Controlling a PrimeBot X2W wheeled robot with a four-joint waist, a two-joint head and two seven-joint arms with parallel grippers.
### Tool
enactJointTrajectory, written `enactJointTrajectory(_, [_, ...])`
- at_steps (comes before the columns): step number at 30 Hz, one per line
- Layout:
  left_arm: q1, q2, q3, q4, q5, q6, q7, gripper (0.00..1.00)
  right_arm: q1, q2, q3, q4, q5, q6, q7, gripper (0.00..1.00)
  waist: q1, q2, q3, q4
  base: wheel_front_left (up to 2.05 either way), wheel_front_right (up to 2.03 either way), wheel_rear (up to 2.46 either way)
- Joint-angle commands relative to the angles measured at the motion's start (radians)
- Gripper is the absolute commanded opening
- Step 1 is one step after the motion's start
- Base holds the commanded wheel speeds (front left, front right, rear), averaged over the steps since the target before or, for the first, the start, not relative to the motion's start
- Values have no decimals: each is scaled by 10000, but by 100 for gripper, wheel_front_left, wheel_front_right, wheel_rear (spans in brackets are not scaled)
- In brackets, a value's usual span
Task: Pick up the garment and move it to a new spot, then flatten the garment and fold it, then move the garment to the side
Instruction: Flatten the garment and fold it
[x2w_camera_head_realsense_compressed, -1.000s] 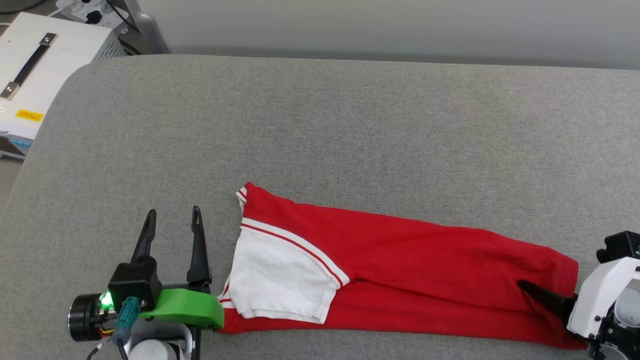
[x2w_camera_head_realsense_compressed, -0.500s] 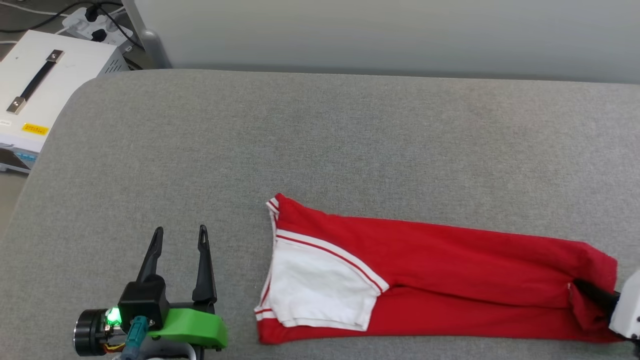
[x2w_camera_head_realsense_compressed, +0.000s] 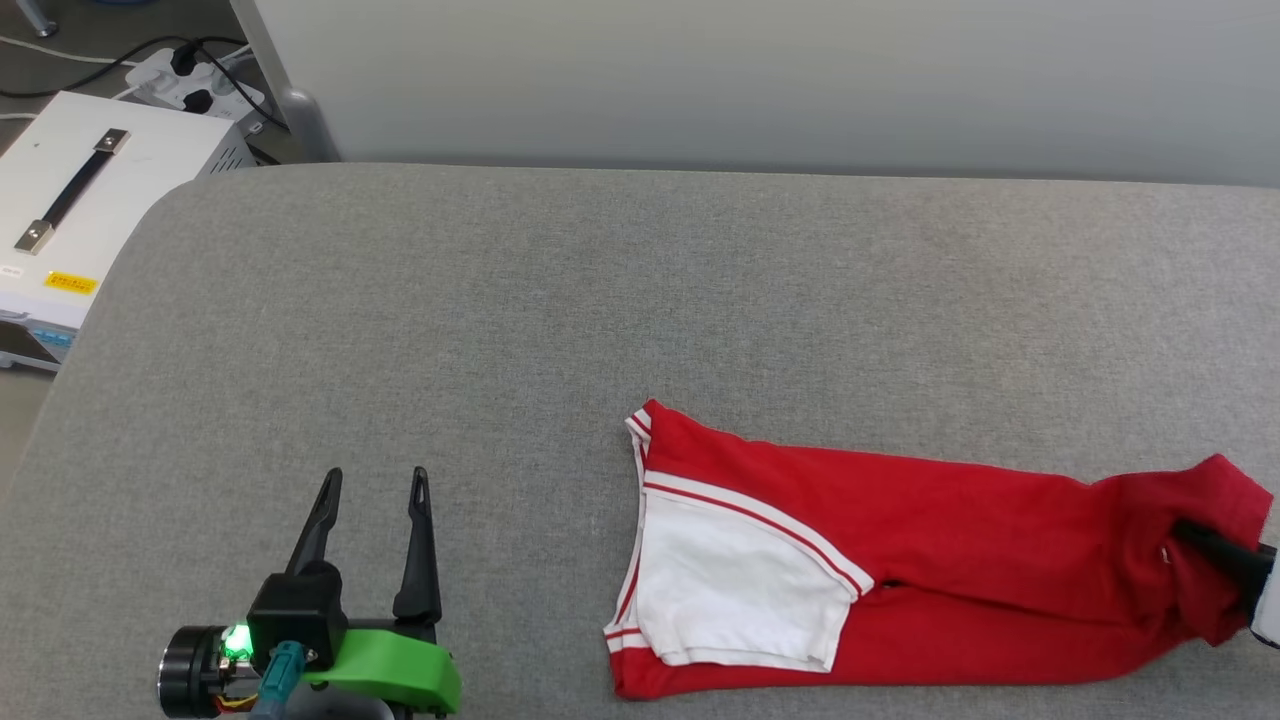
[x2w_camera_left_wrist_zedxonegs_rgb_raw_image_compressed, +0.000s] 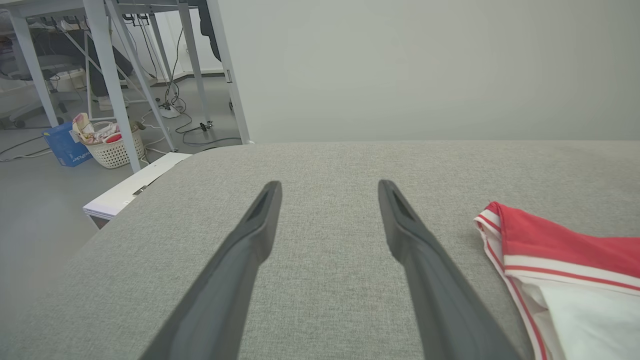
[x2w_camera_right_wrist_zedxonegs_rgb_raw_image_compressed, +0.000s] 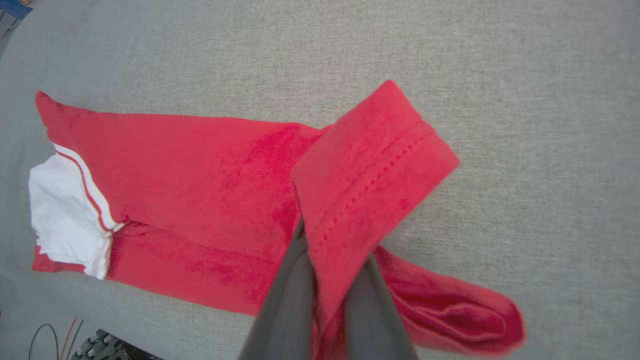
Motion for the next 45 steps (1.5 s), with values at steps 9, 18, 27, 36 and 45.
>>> enactJointTrajectory(9, [31, -258, 259, 65, 202, -371, -59, 100, -420, 792, 546, -2925, -257, -7, 870, 0, 0, -1, 199, 28, 0, 0, 0])
enactJointTrajectory(18, [-472, -470, 276, 218, 346, -708, -59, 100, -2597, 2617, 2762, -2890, -1615, -7, 1670, 0, 0, -1, 659, 221, 0, 0, 0])
enactJointTrajectory(27, [-820, -603, 301, 375, 438, -877, -59, 100, -4255, 3989, 4622, -995, -2029, -7, 1596, 0, 0, -1, 1133, 441, 0, 0, 0])
enactJointTrajectory(36, [-1006, -691, 320, 446, 487, -917, -59, 100, -4494, 4615, 5912, 1480, -2211, -7, 642, 0, 0, -1, 1350, 583, 0, 0, 0])
enactJointTrajectory(45, [-700, -719, 536, 489, 553, -901, -59, 100, -4587, 4127, 5937, 633, -1933, -7, -1616, 100, 0, -1, 734, 282, 0, 0, 0])
